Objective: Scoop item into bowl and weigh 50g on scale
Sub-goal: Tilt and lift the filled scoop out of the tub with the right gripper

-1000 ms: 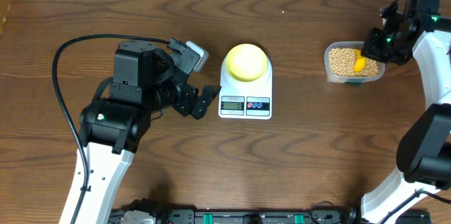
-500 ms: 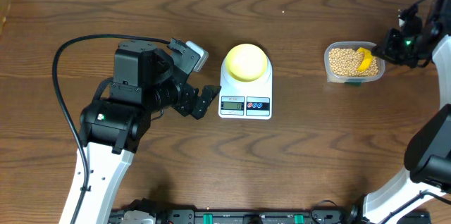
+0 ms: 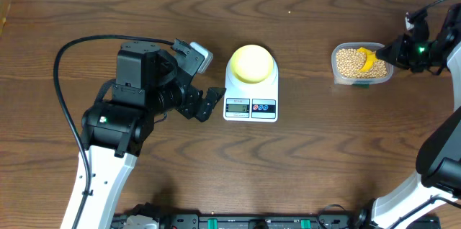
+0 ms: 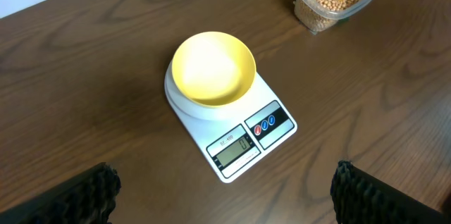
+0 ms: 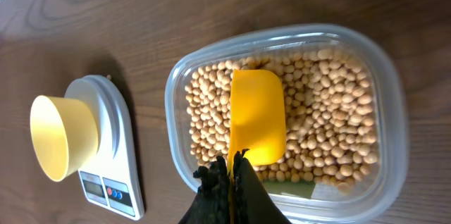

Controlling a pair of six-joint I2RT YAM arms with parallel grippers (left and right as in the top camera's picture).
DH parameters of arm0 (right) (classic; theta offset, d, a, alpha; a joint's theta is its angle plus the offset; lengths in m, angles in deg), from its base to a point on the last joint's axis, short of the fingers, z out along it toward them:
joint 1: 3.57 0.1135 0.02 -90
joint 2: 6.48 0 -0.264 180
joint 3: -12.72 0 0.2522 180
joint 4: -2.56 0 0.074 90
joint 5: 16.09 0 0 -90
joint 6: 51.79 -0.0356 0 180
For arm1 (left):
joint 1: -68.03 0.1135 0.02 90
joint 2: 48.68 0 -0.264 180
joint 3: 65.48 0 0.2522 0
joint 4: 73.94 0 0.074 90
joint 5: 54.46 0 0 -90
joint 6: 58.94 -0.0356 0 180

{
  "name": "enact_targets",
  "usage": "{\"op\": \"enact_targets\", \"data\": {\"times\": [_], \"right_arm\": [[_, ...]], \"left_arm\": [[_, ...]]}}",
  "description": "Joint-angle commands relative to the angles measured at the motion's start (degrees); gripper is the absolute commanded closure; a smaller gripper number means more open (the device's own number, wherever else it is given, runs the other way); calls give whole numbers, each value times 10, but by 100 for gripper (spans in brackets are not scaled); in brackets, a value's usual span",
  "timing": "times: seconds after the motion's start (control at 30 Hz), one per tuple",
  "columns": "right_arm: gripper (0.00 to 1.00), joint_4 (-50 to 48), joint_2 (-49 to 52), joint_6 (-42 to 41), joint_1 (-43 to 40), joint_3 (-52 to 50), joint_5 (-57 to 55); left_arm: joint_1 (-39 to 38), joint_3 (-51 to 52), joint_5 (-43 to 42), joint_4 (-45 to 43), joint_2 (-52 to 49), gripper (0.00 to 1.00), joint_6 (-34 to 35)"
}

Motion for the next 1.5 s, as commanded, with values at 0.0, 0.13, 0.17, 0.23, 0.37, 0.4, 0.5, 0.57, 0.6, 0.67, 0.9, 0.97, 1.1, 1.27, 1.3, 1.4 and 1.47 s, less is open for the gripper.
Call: {"op": "enact_targets", "data": {"times": [0.0,0.13,0.17,0.23,0.37,0.4,0.5,0.57,0.6,0.67,0.9,0.97,1.1,1.27,1.3,1.4,1.47], "right_arm": [[99,1,5,13,-6,-15,32],[99,-2,5,12,-13,-17,61],[99,-2,5,12,-14,-17,65],[99,-3,5,12,-19,-17,73],[99,-3,5,12,-29,-17,103],[99,-3,5,12,-34,-17,114],[99,-2,5,12,-45,-17,132],[99,-2,5,12,-50,-17,143],[99,-2,5,12,-56,-17,152],[99,-2,5,10,-62,-17,158],[99,-2,5,7,-82,-17,192],[99,-1,5,3,-82,-17,192],[99,0,5,3,-82,-17,203],[99,0,5,-8,-82,-17,220],[99,0,5,-10,-82,-17,220],[99,0,5,-12,-82,-17,222],[99,0,5,-12,-82,-17,229]], "left_arm": [[3,3,-12,2,2,2,3],[3,3,-12,2,2,2,3],[3,3,-12,2,2,2,3],[3,3,-12,2,2,2,3],[3,3,-12,2,2,2,3],[3,3,-12,2,2,2,3],[3,3,-12,2,2,2,3],[3,3,-12,2,2,2,3],[3,3,-12,2,2,3,3],[3,3,-12,2,2,2,3],[3,3,-12,2,2,2,3],[3,3,-12,2,2,2,3],[3,3,-12,2,2,2,3],[3,3,-12,2,2,2,3],[3,3,-12,2,2,2,3],[3,3,-12,2,2,2,3],[3,3,-12,2,2,2,3]]}}
